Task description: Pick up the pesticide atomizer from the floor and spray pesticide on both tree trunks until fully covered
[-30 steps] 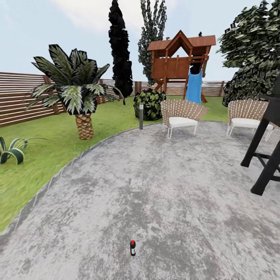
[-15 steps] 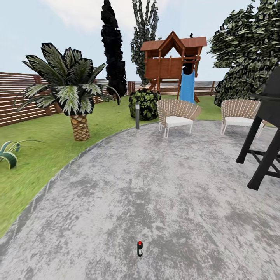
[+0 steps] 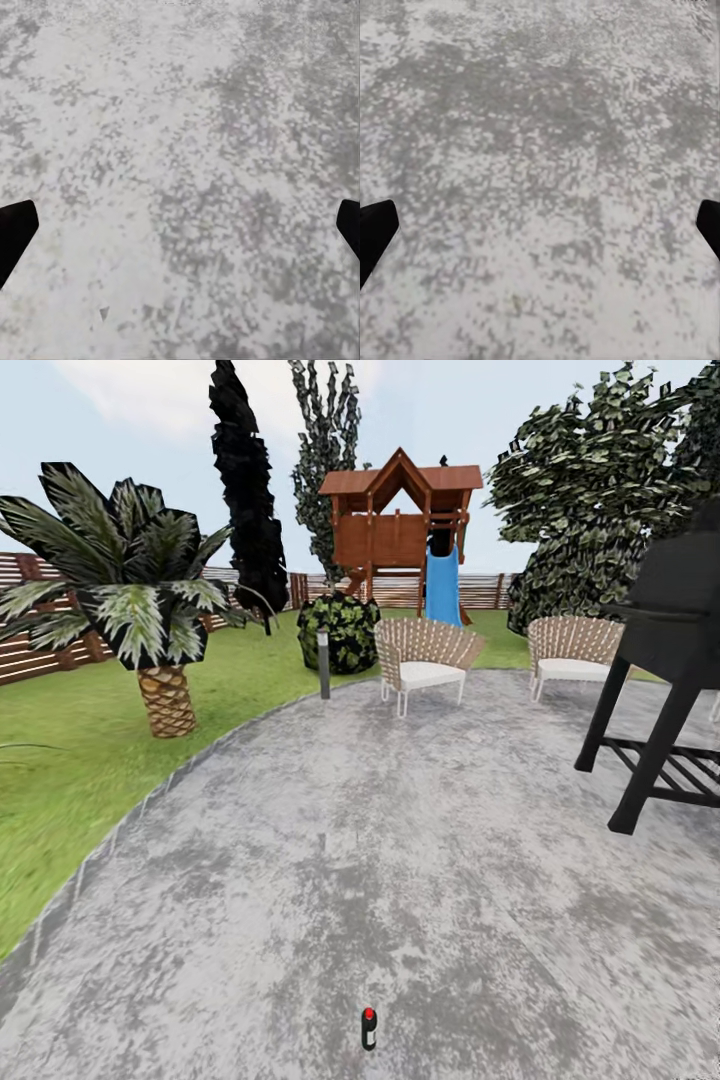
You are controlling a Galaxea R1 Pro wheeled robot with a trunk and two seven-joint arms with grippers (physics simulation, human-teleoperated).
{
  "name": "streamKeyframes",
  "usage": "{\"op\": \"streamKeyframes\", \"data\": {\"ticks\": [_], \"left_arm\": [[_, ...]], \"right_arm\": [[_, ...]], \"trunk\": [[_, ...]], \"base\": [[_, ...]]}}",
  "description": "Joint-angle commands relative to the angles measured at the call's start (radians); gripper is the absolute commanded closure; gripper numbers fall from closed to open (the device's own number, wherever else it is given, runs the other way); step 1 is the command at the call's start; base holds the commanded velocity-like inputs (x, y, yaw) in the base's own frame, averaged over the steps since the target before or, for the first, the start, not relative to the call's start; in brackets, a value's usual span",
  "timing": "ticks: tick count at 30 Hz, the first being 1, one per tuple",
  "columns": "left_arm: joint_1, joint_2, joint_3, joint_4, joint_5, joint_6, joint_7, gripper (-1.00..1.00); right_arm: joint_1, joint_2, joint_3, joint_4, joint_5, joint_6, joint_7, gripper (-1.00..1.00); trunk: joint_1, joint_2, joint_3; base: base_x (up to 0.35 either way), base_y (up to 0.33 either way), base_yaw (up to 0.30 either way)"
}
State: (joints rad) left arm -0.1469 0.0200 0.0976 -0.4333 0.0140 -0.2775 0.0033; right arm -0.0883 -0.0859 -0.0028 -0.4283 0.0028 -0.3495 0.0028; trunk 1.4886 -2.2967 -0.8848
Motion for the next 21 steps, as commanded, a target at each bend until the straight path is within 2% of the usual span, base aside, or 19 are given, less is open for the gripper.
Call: {"op": "streamKeyframes", "data": {"ticks": [1,8,21], "left_arm": [[0.0,0.0,0.001,0.001,0.001,-0.003,0.001,-1.0],[0.0,0.0,0.001,0.001,0.001,-0.003,0.0,-1.0],[0.0,0.0,0.001,0.001,0.0,-0.003,0.0,-1.0]], "right_arm": [[-0.001,0.0,0.0,0.001,0.0,-0.003,0.0,-1.0],[-0.001,0.0,0.0,0.002,0.0,-0.003,0.0,-1.0],[-0.001,0.0,0.0,0.002,0.0,-0.003,0.0,-1.0]], "trunk": [[0.0,0.0,0.0],[0.0,0.0,0.006],[0.0,0.0,0.016]], "base": [[0.235,0.244,-0.268],[0.207,0.199,-0.268],[0.007,0.007,-0.269]]}}
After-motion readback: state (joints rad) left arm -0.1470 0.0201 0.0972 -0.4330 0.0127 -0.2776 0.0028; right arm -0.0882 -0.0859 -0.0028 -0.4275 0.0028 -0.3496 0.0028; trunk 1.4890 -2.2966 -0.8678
